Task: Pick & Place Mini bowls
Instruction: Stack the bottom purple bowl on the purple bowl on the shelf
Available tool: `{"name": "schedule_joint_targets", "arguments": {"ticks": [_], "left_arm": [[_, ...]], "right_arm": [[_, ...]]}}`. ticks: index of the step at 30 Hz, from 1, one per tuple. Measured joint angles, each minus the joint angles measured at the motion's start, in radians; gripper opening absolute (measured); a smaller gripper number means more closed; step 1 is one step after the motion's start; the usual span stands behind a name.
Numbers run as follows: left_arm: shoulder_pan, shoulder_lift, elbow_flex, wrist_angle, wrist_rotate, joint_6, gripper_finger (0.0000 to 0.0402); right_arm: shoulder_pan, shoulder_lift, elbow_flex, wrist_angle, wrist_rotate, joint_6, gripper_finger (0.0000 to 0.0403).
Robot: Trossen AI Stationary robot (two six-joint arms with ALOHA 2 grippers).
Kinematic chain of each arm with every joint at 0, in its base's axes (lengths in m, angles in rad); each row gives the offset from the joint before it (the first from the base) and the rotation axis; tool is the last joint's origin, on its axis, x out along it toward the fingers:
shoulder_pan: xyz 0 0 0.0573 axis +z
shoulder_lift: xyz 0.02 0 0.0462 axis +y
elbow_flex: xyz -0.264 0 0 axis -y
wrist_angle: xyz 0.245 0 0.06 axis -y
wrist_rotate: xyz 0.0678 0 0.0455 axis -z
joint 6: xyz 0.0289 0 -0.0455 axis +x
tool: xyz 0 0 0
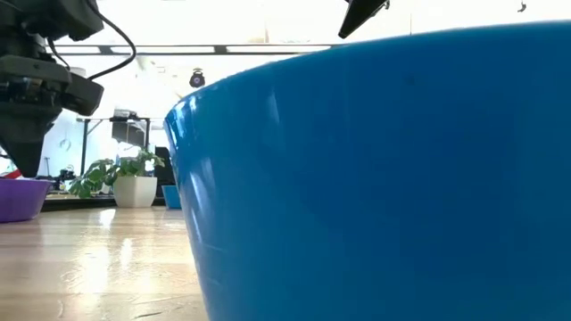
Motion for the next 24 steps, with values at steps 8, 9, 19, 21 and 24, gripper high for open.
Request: {"name": "schedule_joint_targets", "arguments": {"ticks": [8, 9, 19, 21, 24], "left_arm": [[0.0, 0.051, -0.014, 0.013, -0.001, -0.005, 0.0046], [0.0, 0.06, -0.016, 0.016, -0.002, -0.006, 0.0046], [0.0, 0.108, -0.009, 0.037, 0.005, 0.008, 0.0046], [0.0, 0.108, 0.004, 0.037, 0.005, 0.017, 0.0046], [0.0, 0.108, 0.023, 0.038, 0.005, 0.035, 0.0046]], "right_arm": [[0.0, 0.0, 0.0, 0.002, 0.0, 0.001, 0.0068], [0.0, 0.0, 0.0, 0.003, 0.0, 0.001, 0.0068], [0.0, 0.0, 0.0, 0.004, 0.001, -0.002, 0.0068], [0.0, 0.0, 0.0, 0.004, 0.006, -0.002, 0.0068], [0.0, 0.0, 0.0, 0.004, 0.006, -0.002, 0.0068]]}}
